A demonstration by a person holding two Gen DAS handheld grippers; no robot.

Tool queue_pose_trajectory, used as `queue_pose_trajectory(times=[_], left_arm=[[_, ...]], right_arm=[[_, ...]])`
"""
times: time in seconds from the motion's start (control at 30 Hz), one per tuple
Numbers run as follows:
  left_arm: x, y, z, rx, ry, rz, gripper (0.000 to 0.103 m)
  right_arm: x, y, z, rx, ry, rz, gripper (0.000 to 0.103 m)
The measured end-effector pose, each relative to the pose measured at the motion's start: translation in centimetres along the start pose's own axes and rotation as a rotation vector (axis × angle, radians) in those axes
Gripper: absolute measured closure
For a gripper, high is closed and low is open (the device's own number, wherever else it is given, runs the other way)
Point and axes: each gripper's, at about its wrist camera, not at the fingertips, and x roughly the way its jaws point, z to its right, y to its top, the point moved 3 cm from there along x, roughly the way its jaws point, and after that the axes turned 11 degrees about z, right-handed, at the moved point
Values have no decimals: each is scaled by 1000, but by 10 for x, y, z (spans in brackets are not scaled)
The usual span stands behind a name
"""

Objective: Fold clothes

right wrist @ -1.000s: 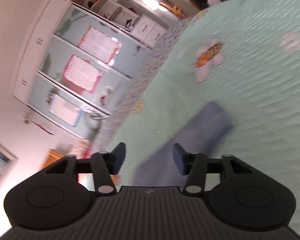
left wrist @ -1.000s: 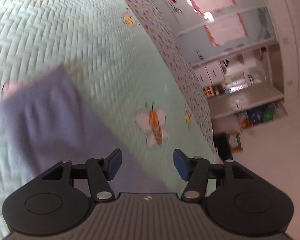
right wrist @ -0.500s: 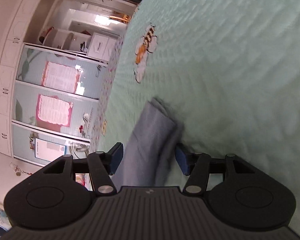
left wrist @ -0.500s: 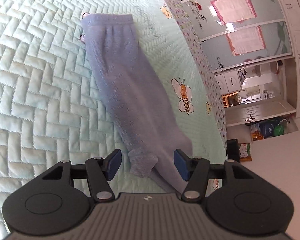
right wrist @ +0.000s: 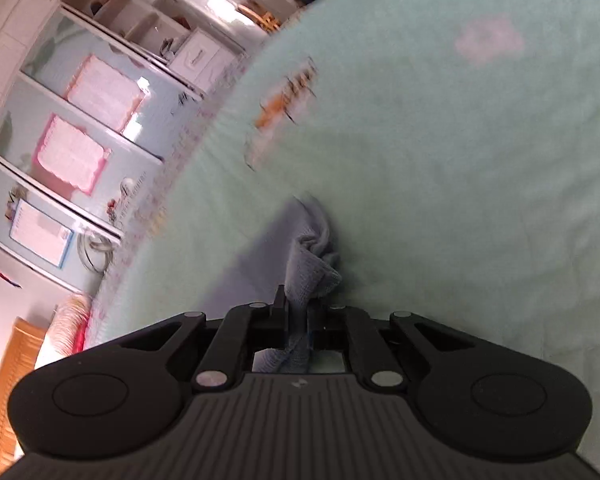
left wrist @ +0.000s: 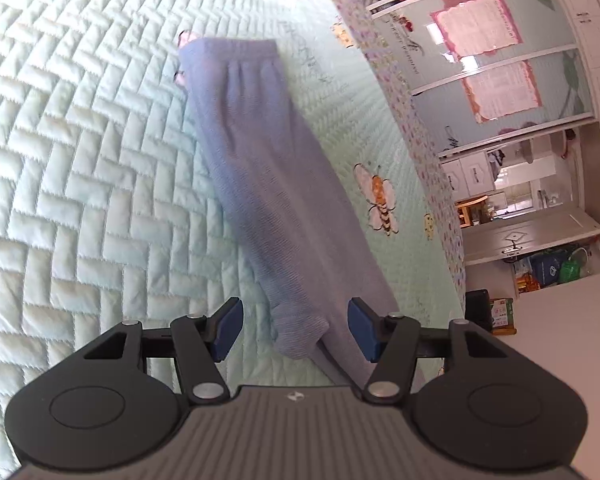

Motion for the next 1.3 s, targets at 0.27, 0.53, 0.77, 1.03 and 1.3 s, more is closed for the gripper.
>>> queue_pose_trajectory(times=[0.27, 0.53, 0.77, 1.03, 1.3], left_arm=[[-5, -3, 15, 112, -59, 11, 42], [3, -12, -5, 167, -20, 20, 40], [1, 16, -22, 145, -48, 121, 40], [24, 95, -59, 39, -40, 204, 38], [58, 122, -70, 13, -88, 180, 37]], right_arm=[[-2, 3, 4, -49, 39, 11, 97], [-83, 9, -16, -20, -48, 182, 70], [-111, -141, -150, -320, 381, -159, 70], [-108, -323, -271, -601, 685, -541, 55], [-114, -365, -297, -857, 677, -468, 52]])
